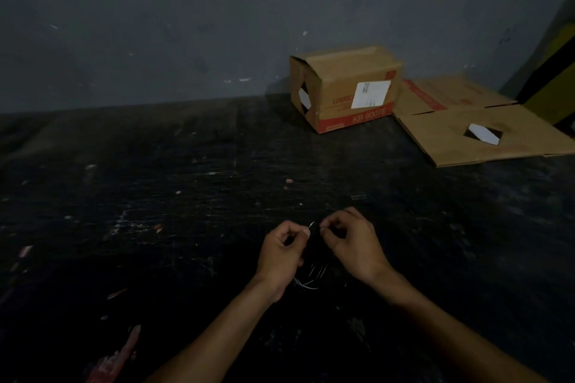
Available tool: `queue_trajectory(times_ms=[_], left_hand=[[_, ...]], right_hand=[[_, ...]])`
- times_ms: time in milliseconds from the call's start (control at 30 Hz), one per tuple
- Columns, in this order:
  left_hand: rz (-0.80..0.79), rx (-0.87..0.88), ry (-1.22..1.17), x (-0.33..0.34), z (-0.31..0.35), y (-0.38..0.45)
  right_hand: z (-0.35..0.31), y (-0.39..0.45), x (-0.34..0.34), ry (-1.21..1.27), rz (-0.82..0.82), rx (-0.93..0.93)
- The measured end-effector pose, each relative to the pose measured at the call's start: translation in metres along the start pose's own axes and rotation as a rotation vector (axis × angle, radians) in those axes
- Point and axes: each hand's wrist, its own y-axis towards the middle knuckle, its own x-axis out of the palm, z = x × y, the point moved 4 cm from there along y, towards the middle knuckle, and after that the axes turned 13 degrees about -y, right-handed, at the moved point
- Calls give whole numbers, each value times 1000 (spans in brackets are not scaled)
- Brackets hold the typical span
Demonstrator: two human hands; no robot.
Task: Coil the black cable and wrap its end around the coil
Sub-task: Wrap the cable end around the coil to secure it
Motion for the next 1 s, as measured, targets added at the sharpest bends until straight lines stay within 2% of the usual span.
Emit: queue_trajectory(times_ms=[200,333,500,633,733,867,1000], left_hand=[[135,26,-65,-11,9,12],[180,41,-85,-21,17,17],[143,105,-16,-28,29,17],[68,195,94,-24,39,12],[42,254,144,-23,43,11],[40,285,163,-22,45,13],[35,303,187,-20,47,15]], right_hand=[[-25,-9,-9,86,103,-259],[-32,-14,-1,237,-53,-312],[-34,-10,3,426,-84,-136],[-29,-1,10,639,-55,160],[-23,3,22,760,-96,363],[-26,2,24,788,-185,437],[-27,5,22,828,-176,484]])
